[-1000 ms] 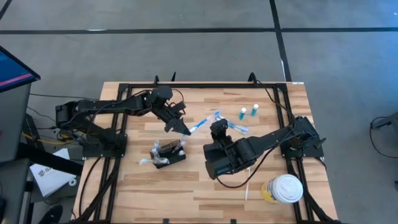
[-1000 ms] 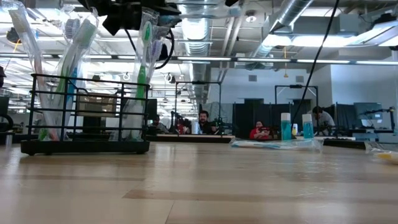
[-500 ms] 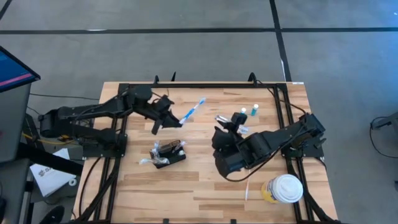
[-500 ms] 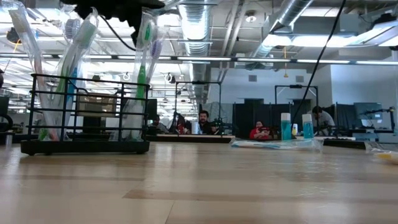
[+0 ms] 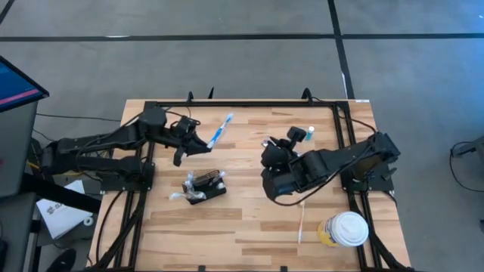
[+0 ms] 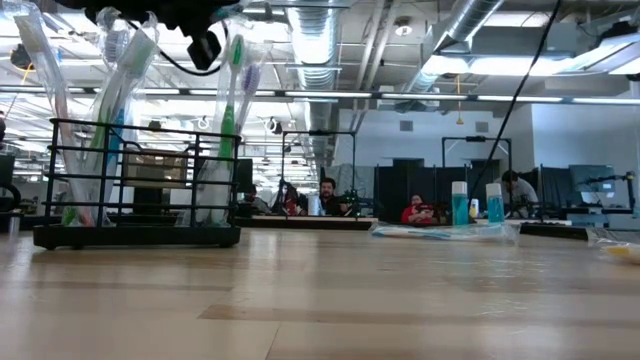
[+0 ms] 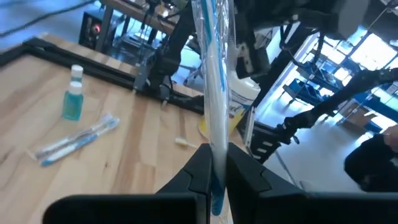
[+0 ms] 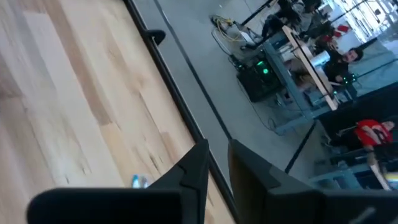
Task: Pick & Place toothbrushing station
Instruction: Put the left blue toothbrush into the top right section of the mesh organizer
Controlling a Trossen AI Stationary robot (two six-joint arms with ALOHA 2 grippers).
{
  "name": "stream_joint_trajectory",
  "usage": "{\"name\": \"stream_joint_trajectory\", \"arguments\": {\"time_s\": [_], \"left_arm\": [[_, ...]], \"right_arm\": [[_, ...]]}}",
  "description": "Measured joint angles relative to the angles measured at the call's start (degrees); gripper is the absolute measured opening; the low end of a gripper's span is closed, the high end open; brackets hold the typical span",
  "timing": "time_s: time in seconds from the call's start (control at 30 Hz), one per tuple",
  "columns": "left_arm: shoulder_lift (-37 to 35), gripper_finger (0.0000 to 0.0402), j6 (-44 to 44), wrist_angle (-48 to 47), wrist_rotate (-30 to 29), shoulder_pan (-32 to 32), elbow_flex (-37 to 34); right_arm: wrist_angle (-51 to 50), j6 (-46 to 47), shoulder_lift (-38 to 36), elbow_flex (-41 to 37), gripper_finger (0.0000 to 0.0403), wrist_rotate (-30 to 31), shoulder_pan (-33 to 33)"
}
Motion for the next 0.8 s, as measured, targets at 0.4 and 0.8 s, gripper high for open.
{"name": "stream_joint_trajectory", "arguments": {"time_s": [0.4, 0.8], "left_arm": [[0.49, 0.0016, 1.97, 1.58, -1.94, 0.00, 0.02], [0.54, 0.0017, 4.12, 2.50, -5.01, -0.31, 0.03]], "right_arm": [[37.07, -5.74, -19.54, -33.80, 0.0004, -1.56, -2.56], [101.20, -32.49, -25.13, -52.92, 0.0001, -34.02, -11.39]]}}
